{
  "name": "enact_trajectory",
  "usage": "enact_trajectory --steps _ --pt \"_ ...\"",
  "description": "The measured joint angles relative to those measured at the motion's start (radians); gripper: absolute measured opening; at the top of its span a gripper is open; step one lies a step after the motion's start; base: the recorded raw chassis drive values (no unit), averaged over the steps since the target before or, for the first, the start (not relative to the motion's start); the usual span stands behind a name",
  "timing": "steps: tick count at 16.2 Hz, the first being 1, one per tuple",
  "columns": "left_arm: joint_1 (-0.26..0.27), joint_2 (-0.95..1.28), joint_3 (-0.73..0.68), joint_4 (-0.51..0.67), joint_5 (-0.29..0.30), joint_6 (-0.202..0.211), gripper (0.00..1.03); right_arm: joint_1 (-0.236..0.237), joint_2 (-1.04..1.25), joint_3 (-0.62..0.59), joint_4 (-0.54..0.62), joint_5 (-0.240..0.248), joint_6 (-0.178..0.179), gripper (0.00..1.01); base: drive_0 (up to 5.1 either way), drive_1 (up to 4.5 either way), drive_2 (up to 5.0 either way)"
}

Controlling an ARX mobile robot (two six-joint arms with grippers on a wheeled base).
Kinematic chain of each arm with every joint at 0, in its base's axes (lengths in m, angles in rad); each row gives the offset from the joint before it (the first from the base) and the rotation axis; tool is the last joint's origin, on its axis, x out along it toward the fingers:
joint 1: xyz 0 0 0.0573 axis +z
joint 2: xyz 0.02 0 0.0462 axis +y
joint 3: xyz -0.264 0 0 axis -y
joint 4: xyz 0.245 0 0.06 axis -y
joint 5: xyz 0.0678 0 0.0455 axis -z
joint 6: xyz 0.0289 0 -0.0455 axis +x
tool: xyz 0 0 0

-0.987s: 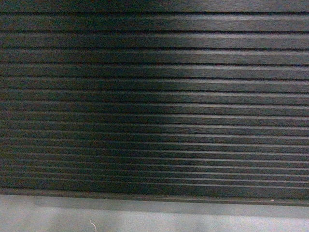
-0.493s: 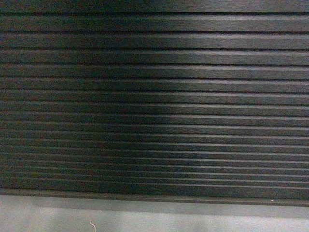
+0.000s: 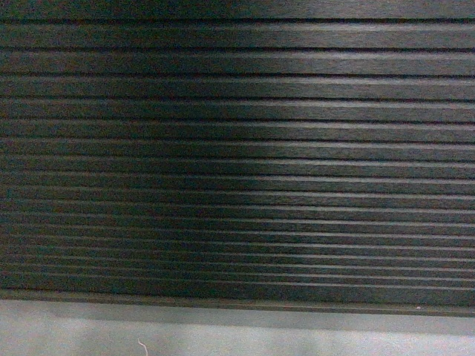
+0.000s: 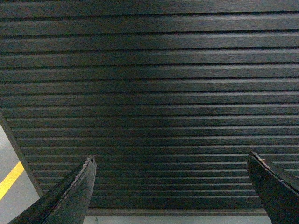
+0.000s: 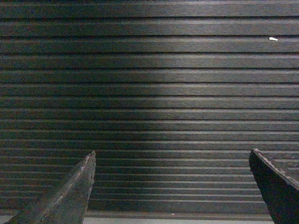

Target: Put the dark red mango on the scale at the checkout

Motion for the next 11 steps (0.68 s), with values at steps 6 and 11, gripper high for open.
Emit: enact_trajectory --steps 6,11 --pt "0.0 0.0 0.0 0.0 0.0 0.0 0.98 0.0 0.0 0.0 0.0 0.0 0.0 0.98 0.0 0.0 0.0" --pt "0.0 0.0 0.0 0.0 0.0 0.0 0.98 0.0 0.0 0.0 0.0 0.0 0.0 0.98 0.0 0.0 0.0"
